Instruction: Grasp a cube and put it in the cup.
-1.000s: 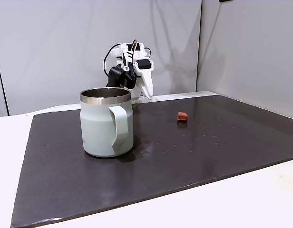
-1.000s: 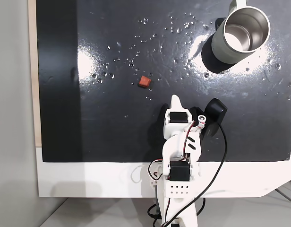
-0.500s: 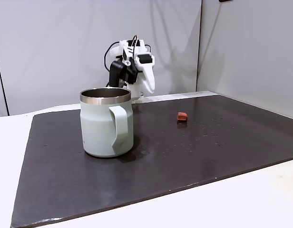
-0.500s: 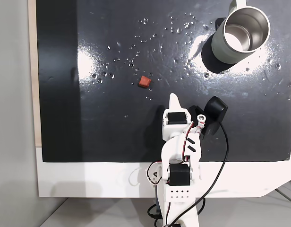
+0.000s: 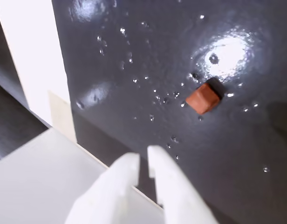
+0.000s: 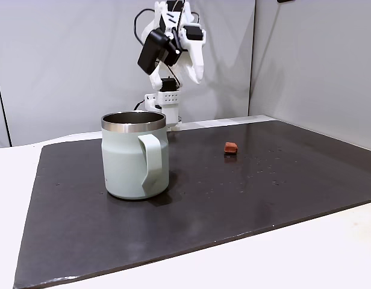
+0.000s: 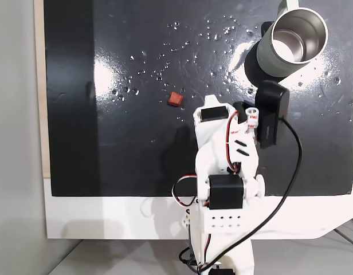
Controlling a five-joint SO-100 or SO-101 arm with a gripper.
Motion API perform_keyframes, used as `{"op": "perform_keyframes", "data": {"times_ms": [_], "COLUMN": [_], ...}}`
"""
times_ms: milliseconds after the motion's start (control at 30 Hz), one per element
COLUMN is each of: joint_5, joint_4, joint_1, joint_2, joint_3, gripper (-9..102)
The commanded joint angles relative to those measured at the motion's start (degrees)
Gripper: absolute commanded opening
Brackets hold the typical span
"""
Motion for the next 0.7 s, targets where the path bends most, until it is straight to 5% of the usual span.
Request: {"op": "perform_keyframes", "data": {"times_ms": [0,667], "joint_5": [-2.81,-16.26], "joint_4": [3.08,18.02], "joint_1": [-2.99,-20.83], "joint_2": [-6.33,-29.97], "joint_3": [-11.95,-29.18], "gripper": [0,0]}}
